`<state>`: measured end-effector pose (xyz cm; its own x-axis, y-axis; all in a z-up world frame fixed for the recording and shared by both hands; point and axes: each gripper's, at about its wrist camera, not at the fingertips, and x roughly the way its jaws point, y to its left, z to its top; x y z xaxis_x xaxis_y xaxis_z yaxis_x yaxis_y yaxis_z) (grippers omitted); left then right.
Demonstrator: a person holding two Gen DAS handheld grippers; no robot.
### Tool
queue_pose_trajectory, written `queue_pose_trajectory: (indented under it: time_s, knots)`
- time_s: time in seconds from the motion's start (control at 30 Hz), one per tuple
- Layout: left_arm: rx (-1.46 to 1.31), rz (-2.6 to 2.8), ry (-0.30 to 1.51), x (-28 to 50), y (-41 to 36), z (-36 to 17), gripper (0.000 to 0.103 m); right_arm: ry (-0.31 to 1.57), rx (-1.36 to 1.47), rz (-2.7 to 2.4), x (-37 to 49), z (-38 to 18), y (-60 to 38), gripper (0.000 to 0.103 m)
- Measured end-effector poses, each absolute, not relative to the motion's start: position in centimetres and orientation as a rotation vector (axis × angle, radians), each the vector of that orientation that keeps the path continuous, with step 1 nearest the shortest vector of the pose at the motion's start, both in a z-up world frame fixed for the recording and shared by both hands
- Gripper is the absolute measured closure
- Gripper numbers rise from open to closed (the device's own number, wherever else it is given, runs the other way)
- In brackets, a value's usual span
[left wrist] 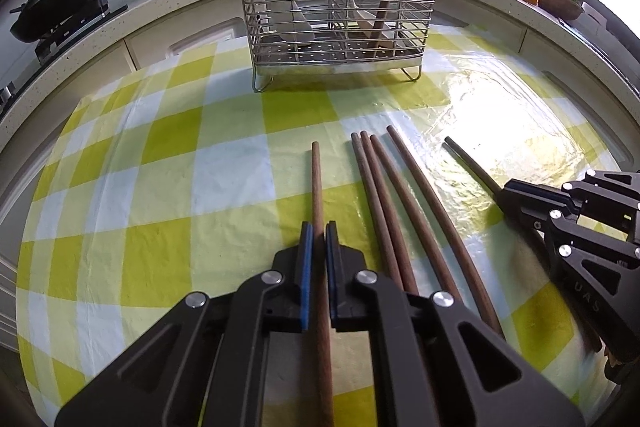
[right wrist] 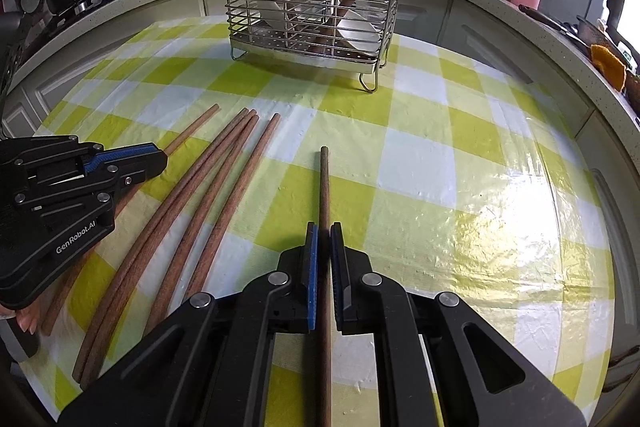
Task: Organize utensils
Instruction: 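Close the left tool on one wooden chopstick while the right tool grips another, then lift both chopsticks upright and carry them over the wire rack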
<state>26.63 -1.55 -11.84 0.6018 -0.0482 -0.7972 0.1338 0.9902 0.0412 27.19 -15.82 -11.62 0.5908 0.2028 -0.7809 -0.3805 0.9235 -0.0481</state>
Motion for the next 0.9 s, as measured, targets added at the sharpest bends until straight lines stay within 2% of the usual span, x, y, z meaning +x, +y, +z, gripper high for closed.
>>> queue_pose_trajectory:
  time_s: [0.2, 0.33, 0.9]
  knots:
    - [0.088, -0.131, 0.943, 27.0, -1.1, -11.6, 0.097, 0.867, -0.230, 0.331, 27.3, -11.6, -15.7, 0.096]
    - [0.061, -0.133, 0.898, 26.6, -0.6, -10.3, 0.097, 0.835, -0.167, 0.343, 27.1, -10.5, -16.4, 0.096]
    - [-0.014, -0.125, 0.613, 22.4, 2.0, 0.9, 0.097, 0.600, -0.050, 0.385, 24.6, -0.4, -17.7, 0.096]
